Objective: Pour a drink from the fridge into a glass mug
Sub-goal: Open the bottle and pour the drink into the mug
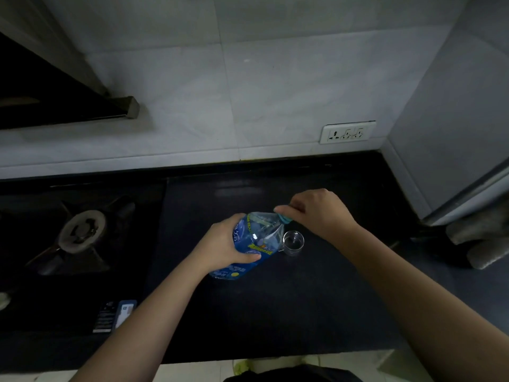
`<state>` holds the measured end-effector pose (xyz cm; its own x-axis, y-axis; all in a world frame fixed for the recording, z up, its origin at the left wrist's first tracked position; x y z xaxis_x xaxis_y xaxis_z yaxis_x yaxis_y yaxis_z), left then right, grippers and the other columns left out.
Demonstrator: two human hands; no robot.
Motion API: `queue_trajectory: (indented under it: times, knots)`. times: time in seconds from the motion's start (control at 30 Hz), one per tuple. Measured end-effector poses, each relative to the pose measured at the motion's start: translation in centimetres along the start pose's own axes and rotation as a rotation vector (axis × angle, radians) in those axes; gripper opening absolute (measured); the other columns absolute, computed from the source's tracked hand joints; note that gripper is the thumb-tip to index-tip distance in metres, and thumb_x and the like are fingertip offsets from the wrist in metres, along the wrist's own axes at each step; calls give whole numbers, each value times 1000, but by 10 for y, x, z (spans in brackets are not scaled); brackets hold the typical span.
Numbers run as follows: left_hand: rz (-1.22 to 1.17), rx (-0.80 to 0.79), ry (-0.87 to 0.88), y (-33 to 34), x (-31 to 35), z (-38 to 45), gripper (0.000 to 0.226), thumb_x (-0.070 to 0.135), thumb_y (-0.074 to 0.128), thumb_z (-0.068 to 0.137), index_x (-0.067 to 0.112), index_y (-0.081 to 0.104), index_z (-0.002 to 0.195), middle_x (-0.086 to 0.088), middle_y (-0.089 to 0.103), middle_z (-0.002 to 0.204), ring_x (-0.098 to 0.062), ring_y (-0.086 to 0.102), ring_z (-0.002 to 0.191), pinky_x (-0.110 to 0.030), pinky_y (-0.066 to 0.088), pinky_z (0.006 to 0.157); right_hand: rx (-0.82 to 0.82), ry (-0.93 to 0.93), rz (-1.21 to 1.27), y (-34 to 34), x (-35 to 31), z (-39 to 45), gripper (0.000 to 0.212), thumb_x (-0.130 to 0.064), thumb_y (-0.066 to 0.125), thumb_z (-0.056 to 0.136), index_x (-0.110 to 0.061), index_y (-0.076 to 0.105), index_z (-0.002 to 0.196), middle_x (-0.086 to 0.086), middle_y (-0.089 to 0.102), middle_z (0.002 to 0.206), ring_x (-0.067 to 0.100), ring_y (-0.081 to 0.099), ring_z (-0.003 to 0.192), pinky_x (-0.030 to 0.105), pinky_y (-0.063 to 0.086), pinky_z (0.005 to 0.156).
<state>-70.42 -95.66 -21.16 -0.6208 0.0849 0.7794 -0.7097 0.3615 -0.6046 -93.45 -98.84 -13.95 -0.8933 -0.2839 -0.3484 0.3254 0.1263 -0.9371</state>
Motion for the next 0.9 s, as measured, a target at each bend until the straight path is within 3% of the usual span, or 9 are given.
queue_trajectory:
  times: [0.1,0.17,0.27,0.33,0.4,0.53,0.63,0.77,0.9]
  knots:
    - [-4,1,8,2,3,0,81,51,91,54,43,51,124,26,66,110,10,63,99,-8,50,81,-5,199,-118,3,0,-2,77,-79,3,73,-20,50,57,-2,53,55,13,52,51,29,42,49]
    - [-21,9,5,1,5,0,80,50,92,55,48,49,122,31,65,108,11,63,99,-5,48,79,38,270,-9,2,7,-4,79,-74,0,79,-19,54,61,-1,55,59,17,54,56,31,41,54]
    - [-29,7,15,0,6,-2,76,51,91,55,55,48,117,36,62,110,11,63,98,-5,48,79,53,54,184,-4,13,-10,77,-70,6,84,-23,65,98,-4,65,79,16,61,73,34,48,67]
    - [-41,7,10,-1,4,-3,76,49,92,55,55,48,117,36,62,111,10,64,99,-5,49,78,-7,-145,267,-7,7,-15,64,-65,20,89,-29,53,131,-6,63,100,11,61,86,29,50,75]
    - [-43,6,8,-2,1,-4,76,47,93,55,54,49,117,36,62,111,10,63,99,-5,48,78,-55,-278,234,-6,4,-17,53,-52,41,93,-28,47,140,-9,57,107,6,59,87,21,49,78]
    - [-34,-1,11,-3,-1,-6,76,44,94,56,52,49,117,35,62,110,11,62,99,-4,47,78,-38,-335,191,-4,3,-15,38,-29,63,91,-21,60,128,-7,59,105,10,60,87,23,50,78]
    - [-30,13,12,-3,1,-5,78,47,93,55,48,50,121,30,65,108,12,62,99,-5,48,79,-10,-263,114,-1,1,-8,30,-39,56,94,-15,65,111,-1,65,100,14,61,85,28,49,75]
    - [-5,46,8,-3,3,-6,81,52,90,55,42,50,124,29,64,107,14,61,97,-3,47,78,36,-200,18,3,-10,2,38,-45,48,97,-11,60,84,1,59,81,16,54,69,30,40,63]
    - [16,56,7,-2,-2,-13,78,52,89,55,38,53,123,25,65,108,10,63,97,-11,50,82,-107,-20,-136,15,-19,10,53,-51,33,100,-15,52,66,-1,53,63,19,53,61,32,37,57]
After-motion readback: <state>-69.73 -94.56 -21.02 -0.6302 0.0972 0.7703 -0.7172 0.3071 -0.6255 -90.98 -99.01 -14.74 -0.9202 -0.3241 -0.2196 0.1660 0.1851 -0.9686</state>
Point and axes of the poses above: each hand's wrist, its own z-axis towards the middle knuckle, its own y-axis out of the palm, x = y × z, the point moved 3 cm from there along z, towards the middle knuckle
